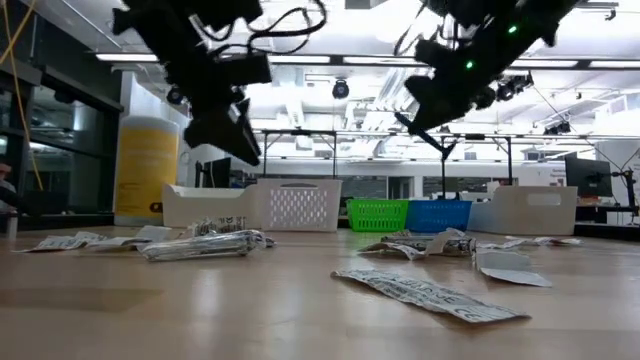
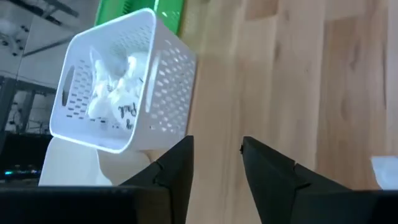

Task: Pick & Place Travel size toiletries
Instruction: Put the blue razor into the blue bin, then put the silver nail cutter into the left white bin

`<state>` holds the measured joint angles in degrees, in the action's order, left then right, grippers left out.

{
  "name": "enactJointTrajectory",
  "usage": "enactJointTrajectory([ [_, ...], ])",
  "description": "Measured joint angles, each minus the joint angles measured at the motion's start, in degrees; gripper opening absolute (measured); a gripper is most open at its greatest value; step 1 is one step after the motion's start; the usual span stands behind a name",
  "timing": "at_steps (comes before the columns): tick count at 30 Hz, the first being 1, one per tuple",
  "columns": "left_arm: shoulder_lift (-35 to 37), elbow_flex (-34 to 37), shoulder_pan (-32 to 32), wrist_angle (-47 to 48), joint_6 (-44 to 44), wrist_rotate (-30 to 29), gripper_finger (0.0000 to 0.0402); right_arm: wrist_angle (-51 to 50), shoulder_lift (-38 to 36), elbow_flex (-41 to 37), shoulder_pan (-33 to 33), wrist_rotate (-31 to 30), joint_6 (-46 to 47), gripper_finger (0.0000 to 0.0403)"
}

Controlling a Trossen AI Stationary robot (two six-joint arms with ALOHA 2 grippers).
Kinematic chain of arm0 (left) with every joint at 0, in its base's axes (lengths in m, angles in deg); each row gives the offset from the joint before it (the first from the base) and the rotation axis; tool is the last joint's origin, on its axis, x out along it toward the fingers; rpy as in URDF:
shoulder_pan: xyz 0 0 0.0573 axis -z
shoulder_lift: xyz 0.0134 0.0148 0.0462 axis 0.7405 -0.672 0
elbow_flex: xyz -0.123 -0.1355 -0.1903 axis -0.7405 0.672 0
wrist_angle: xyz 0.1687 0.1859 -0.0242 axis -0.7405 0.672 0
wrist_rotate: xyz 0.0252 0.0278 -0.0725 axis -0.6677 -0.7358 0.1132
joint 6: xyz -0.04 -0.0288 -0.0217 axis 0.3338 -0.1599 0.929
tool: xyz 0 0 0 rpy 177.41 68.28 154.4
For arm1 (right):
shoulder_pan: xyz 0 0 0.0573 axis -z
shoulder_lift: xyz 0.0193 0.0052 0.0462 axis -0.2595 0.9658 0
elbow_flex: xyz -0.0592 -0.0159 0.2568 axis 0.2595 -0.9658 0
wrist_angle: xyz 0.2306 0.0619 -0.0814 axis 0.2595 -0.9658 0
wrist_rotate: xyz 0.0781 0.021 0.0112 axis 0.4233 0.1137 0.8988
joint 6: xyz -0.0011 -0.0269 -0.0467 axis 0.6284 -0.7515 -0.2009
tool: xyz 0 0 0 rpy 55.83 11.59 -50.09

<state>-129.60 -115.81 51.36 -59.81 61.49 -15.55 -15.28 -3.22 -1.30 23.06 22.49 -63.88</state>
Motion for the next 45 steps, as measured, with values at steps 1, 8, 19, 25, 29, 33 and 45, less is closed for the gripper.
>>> enactJointTrajectory([
  [1,0.75,0.88,-0.36,-1.43,-0.02,0.33,0.0132,0.54,0.02,0.06,2.84,1.37,0.02,0.0026],
  [8,6.33,4.67,-0.93,-1.57,0.9,1.0,0.0131,2.32,3.48,0.01,20.03,13.55,-0.28,0.0029],
  [19,10.42,7.06,-0.95,-0.34,5.98,3.99,0.0131,10.28,13.24,0.06,28.4,20.78,-5.11,0.0066],
  [25,10.4,7.06,-0.95,1.56,7.33,4.73,0.0131,10.23,15.08,0.0,28.78,15.98,-3.78,0.0117],
  [29,10.4,7.06,-0.95,2.39,7.32,4.73,0.0131,7.77,13.32,0.0,28.78,15.23,-3.02,0.0154],
  [33,10.37,7.06,-0.95,3.04,7.33,4.75,0.0131,0.75,8.45,0.0,28.31,18.02,0.83,0.0179],
  [45,11.41,7.02,-0.95,5.92,9.02,2.25,0.0131,-20.86,-5.91,0.0,21.81,34.84,16.15,0.0174],
])
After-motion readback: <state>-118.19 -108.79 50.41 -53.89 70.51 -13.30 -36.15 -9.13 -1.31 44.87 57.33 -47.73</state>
